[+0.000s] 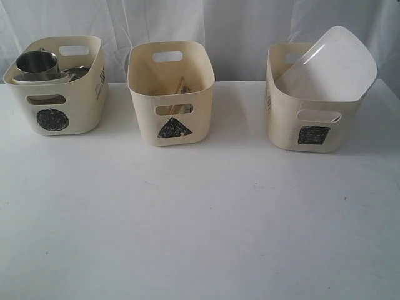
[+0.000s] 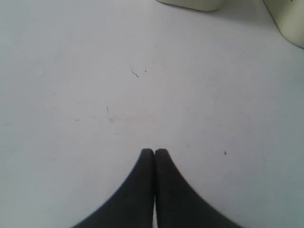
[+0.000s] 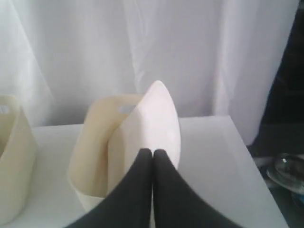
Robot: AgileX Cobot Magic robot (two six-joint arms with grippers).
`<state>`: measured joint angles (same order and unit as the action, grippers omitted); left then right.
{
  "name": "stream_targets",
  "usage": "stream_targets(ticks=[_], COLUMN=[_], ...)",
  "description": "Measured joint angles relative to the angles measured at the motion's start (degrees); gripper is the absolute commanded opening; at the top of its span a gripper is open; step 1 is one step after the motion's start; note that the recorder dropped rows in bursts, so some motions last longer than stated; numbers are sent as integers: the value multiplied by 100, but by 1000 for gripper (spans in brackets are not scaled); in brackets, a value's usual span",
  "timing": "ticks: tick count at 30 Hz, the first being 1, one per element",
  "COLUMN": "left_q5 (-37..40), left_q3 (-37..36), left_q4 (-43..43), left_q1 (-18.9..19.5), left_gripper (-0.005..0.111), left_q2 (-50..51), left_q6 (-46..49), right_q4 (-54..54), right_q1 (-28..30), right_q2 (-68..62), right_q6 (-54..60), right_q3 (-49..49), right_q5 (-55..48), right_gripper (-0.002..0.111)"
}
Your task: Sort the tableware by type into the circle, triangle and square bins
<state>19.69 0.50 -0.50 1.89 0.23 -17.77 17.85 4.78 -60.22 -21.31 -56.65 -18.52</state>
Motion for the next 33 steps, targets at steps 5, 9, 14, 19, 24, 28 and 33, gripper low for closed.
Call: stream_targets(ticks=[5,9,14,19,24,28,33], left_q5=[0,0,0,0,0,0,0], left_q3=[0,0,0,0,0,0,0], left_q4=[0,0,0,0,0,0,0], left_q1=[0,0,0,0,0,0,0], left_gripper=[0,0,0,0,0,0,0], left_q2=[0,0,0,-3,-3,-3,-3], left_q6=[0,0,0,0,0,0,0], right_q4=[23,33,24,-686,-1505,-1604,-1450], right_q1=[-338,-372,-372,-372,-372,-372,-372], right_q2=[2873,5226,5981,5960,5948,5945,5990], right_q6=[-48,-169,-417,-1288,-2446,-2600,-2770], right_q3=[2997,4186,4418,4438,4452,4452,4817], right_q5=[1214,1086,747,213,53,53,108], right_gripper=[0,0,0,0,0,0,0])
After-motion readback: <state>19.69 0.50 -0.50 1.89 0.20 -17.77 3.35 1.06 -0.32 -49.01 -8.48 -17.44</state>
